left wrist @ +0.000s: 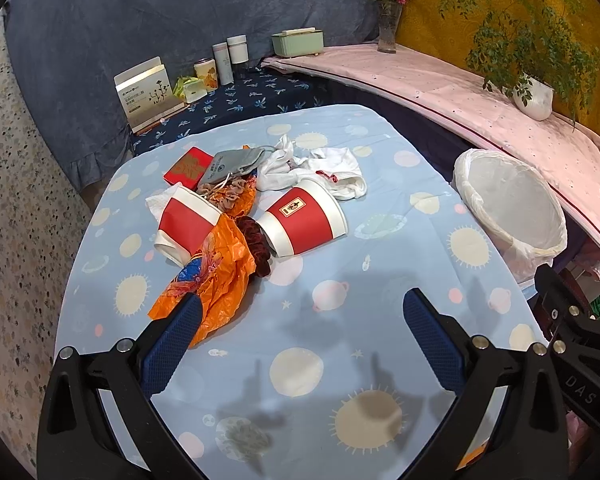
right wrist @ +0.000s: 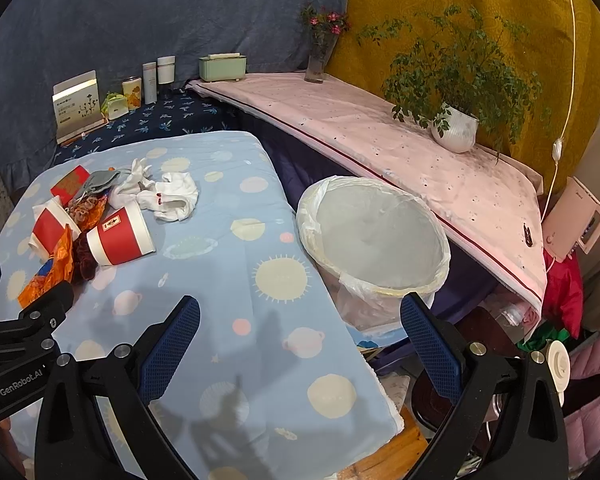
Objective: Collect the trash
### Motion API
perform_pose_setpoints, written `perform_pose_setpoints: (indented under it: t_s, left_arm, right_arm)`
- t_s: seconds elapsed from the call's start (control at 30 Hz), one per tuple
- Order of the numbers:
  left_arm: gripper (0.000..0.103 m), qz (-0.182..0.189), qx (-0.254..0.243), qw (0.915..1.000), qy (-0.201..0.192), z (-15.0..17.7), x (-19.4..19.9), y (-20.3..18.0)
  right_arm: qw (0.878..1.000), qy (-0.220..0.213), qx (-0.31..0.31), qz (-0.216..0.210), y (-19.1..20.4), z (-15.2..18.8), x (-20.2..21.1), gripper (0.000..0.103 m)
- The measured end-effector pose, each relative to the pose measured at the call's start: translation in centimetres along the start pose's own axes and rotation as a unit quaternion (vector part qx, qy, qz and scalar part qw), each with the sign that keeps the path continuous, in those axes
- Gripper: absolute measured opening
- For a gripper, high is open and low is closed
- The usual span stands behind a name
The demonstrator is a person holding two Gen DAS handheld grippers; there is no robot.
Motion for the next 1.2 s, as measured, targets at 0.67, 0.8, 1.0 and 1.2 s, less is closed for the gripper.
perform_pose_setpoints:
  t_s: [0.67, 0.8, 1.0, 1.2]
  left_arm:
    - [0.096, 0.004, 0.023, 0.9997, 0.008, 1.0, 0.4, 0.4]
    - [0.096, 0.003, 0.025, 0.9996, 0.01, 1.2, 0.4, 0.5]
    - [0.096, 0.004, 0.029, 0.9995, 0.012, 1.4, 0.6, 0.5]
    - [0.096, 0.002, 0.034, 0.9993, 0.012, 1.5, 0.5, 0.7]
  right_arm:
    - [1.0, -0.007, 0.008, -0.001, 0.2, 0.0, 1.2, 0.096]
    - [1.0, -0.007, 0.008, 0.0, 0.3, 0.0, 1.1, 0.096]
    - [1.0, -0.008, 0.009, 0.0, 0.3, 0.0, 1.2, 0.096]
    - [1.0, -0.007, 0.009, 0.0, 0.3, 0.0, 1.1, 0.096]
Point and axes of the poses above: each gripper's, at about its wrist camera, not at the fingertips, and x roughly against the way its jaws point, y to its left, z to its underside, the point moved 8 cm from there along -x, roughly the way its jaws point, and after that the axes turned 4 degrees about y, right-handed, at the moved point
